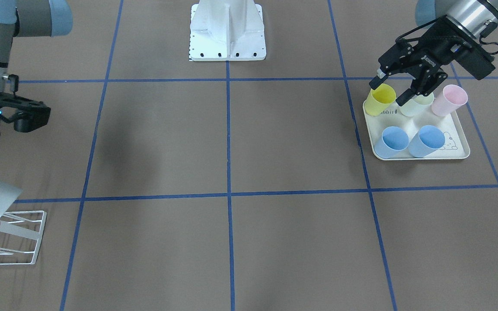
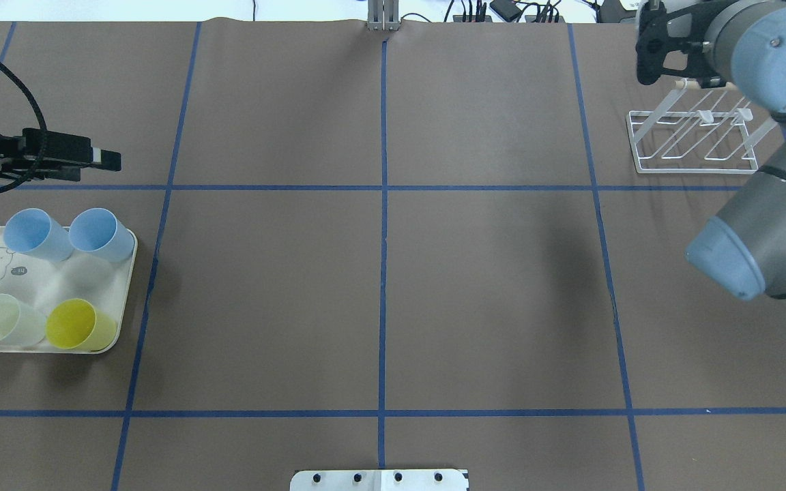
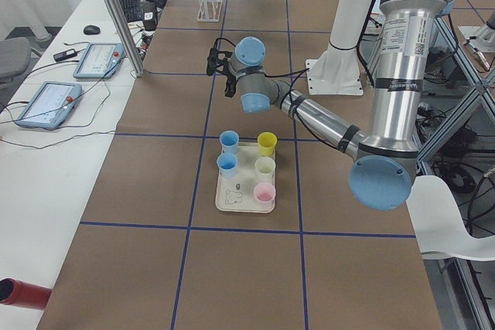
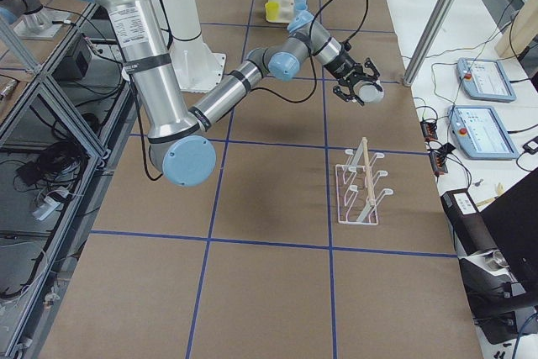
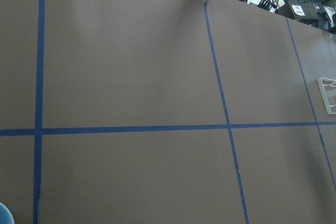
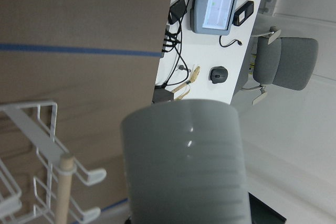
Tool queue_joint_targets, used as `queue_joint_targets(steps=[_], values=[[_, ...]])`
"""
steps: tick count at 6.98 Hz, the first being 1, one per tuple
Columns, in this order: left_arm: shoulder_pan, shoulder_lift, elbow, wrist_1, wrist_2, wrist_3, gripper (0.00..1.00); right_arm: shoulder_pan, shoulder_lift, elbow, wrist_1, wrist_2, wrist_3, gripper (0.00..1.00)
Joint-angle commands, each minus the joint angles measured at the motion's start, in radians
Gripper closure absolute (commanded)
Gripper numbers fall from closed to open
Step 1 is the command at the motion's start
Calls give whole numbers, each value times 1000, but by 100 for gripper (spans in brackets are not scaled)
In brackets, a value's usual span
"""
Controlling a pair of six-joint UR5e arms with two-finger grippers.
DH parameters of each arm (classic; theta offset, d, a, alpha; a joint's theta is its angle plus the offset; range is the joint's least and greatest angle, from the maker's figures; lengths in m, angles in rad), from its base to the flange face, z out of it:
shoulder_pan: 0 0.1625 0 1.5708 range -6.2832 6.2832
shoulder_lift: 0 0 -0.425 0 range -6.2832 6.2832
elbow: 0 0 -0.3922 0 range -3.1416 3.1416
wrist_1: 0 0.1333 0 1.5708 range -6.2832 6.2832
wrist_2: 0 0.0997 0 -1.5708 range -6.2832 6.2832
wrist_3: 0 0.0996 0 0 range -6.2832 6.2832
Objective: Transfer IKEA cup to right arm and place on rack
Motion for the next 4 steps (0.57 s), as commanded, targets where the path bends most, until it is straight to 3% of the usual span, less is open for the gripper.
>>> queue_joint_targets(steps=[1, 4], values=[[2, 1, 2, 0, 2, 0, 0, 89, -10, -61, -3, 1, -284, 100], [2, 1, 2, 0, 2, 0, 0, 99, -3, -181, 73, 6, -530, 100]])
